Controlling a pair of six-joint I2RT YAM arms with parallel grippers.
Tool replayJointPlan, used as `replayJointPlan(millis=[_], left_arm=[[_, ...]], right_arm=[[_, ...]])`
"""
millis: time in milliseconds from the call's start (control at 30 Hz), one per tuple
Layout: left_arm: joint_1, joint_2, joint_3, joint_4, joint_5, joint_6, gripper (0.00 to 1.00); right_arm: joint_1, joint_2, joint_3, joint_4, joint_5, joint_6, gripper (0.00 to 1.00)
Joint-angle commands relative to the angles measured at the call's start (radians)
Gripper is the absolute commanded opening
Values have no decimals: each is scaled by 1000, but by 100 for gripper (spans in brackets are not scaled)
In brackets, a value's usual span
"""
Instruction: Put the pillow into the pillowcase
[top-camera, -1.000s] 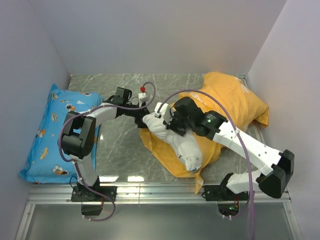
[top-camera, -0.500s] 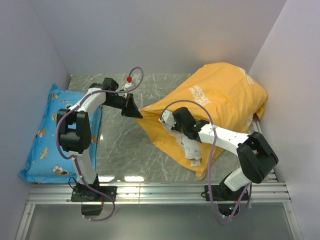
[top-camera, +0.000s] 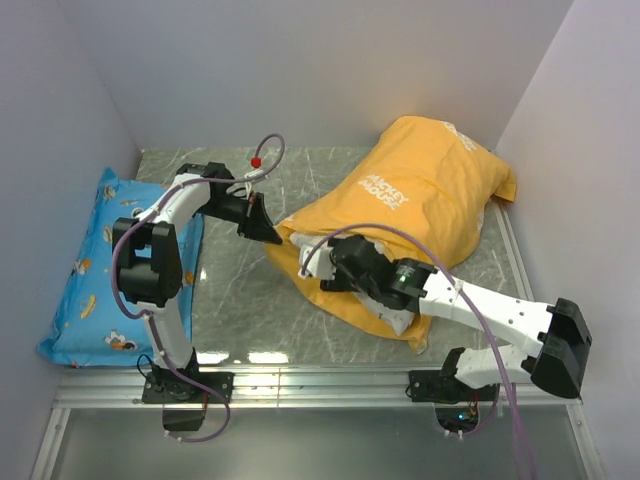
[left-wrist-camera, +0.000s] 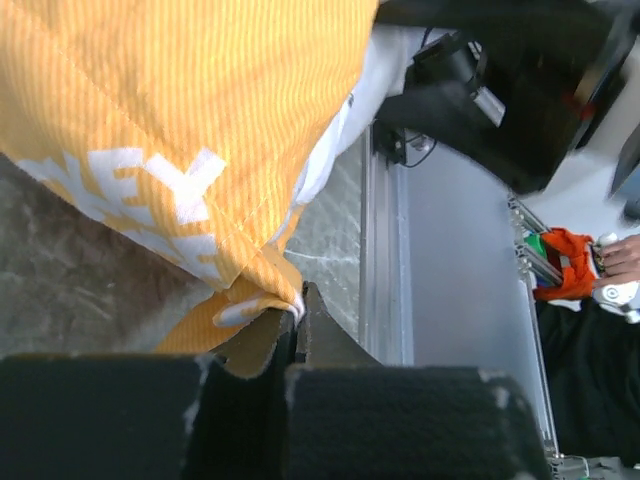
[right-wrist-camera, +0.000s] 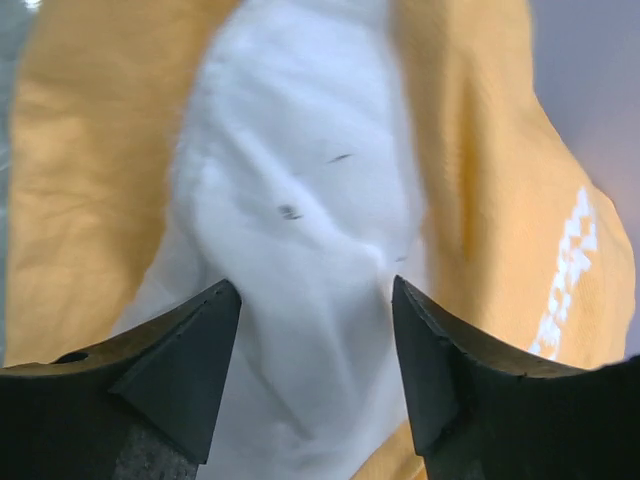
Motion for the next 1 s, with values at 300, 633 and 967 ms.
replayJointPlan(millis=[300, 633, 967], left_arm=[[4, -197, -51, -120, -161, -32, 0], [67, -385, -164, -123, -293, -31, 0], [149, -300, -88, 10, -267, -187, 0]], right_arm=[[-247, 466, 26, 511, 363, -250, 48], [-423, 595, 106, 729, 451, -478, 51], [-153, 457, 87, 177, 176, -159, 66]])
